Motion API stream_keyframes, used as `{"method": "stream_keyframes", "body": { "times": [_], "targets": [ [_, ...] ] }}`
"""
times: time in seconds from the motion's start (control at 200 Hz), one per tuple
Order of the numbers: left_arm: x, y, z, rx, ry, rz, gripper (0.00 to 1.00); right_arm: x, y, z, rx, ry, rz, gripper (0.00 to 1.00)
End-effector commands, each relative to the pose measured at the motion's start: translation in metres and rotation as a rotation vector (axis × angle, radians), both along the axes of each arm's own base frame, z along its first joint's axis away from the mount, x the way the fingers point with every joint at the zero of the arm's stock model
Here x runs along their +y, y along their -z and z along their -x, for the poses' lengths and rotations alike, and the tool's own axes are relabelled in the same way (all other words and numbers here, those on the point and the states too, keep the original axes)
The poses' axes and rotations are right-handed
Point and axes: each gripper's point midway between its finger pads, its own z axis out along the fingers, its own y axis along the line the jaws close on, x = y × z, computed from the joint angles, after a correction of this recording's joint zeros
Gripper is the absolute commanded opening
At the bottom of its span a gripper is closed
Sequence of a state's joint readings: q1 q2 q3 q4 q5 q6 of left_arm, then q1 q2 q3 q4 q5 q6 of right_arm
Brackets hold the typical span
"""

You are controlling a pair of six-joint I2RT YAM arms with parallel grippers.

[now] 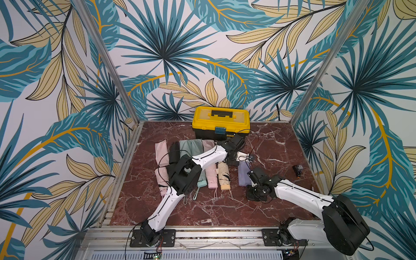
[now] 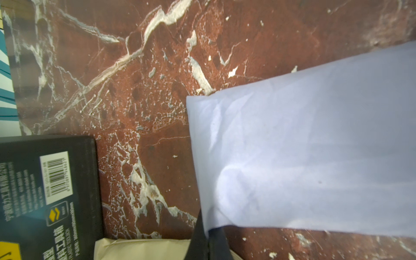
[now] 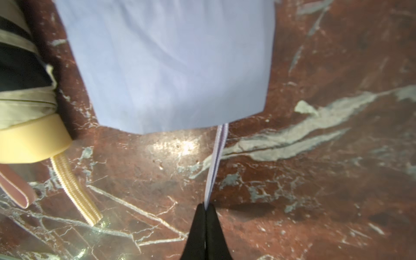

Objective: Take umbrellas out of sleeves
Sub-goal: Take out the umbrella from the umbrella sleeve.

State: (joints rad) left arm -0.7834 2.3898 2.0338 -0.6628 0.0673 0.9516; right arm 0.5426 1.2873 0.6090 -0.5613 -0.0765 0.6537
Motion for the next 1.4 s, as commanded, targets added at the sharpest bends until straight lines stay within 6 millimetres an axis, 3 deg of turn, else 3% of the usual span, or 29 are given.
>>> {"method": "stream_keyframes", "body": {
  "times": [0.0,0.641,0.816,0.826,0.846,1.392],
  "targets": [
    [-0.009,-0.040,-0.011,-0.054,-0.014,0.073,0.00,0.000,0.004,0.008,0.016,0.002,-0.010,0.00],
    [0.000,-0.053,-0.039,-0.118,-0.112,0.072,0.00,-0.002,0.011,0.026,0.035,0.001,-0.014,0.00],
    [0.002,-0.067,-0.049,-0.146,-0.160,0.091,0.00,-0.004,0.010,0.030,0.034,0.006,-0.012,0.00],
    [0.002,-0.054,-0.049,-0.132,-0.162,0.075,0.00,-0.004,0.010,0.030,0.033,0.006,-0.013,0.00],
    [0.002,-0.050,-0.051,-0.131,-0.165,0.071,0.00,-0.004,0.009,0.030,0.030,0.007,-0.015,0.00],
    [0.009,-0.058,-0.081,-0.184,-0.277,0.090,0.00,-0.011,0.009,0.038,0.025,0.030,-0.007,0.00]
  ]
}}
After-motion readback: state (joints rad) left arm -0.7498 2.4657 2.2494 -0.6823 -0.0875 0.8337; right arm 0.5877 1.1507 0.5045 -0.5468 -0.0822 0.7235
